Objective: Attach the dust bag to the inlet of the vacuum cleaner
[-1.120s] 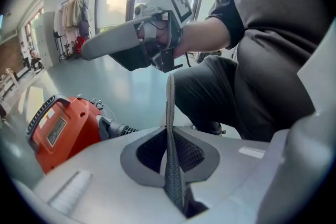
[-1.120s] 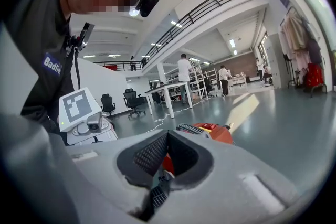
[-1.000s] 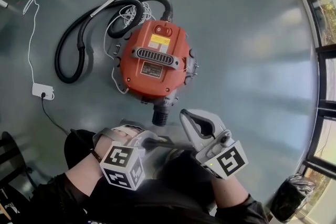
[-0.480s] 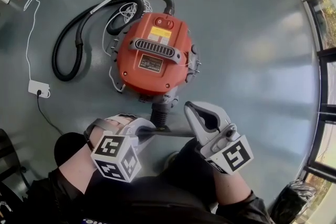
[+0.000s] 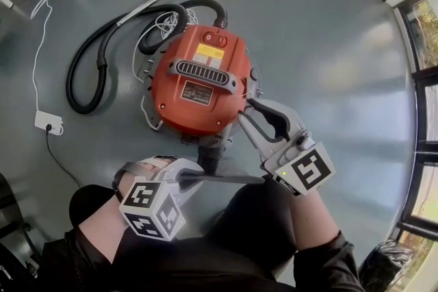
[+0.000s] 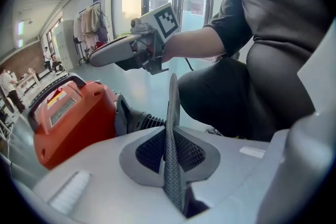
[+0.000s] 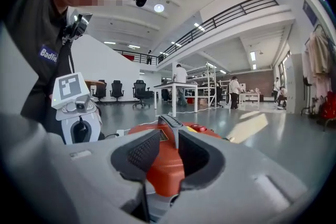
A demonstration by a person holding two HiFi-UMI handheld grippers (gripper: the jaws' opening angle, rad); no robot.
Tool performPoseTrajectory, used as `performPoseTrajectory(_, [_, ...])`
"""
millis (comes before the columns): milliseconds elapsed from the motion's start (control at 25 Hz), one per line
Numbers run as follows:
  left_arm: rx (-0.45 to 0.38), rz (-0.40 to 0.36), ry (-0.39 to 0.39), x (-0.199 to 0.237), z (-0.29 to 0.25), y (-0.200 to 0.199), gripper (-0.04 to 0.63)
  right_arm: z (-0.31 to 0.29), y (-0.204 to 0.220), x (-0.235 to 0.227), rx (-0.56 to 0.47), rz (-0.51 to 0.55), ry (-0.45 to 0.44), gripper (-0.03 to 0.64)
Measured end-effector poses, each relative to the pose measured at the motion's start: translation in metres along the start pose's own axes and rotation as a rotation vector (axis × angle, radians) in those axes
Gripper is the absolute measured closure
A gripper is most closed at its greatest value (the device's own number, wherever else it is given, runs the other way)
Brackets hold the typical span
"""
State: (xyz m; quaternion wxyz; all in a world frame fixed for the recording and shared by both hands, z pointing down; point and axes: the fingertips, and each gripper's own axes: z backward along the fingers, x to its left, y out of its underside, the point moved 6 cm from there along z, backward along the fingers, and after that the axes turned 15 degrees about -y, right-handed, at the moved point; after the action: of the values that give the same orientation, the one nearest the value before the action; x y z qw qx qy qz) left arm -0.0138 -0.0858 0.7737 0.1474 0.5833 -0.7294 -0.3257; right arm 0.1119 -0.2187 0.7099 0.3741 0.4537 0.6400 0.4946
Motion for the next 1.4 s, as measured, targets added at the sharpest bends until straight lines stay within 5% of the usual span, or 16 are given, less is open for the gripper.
performPoseTrajectory(520, [-0.034,0.055,0.015,0.007,-0.002,0.004,0.541,-0.063,-0.004,-0.038,0.242,0.198,-0.194,0.48])
performPoseTrajectory(1400, [-0.015,0.206,-0.017,0.023,-0.007,0.004,0.534,-0.065,0.0,-0.036,0.244,0.204,-0.149,0.48])
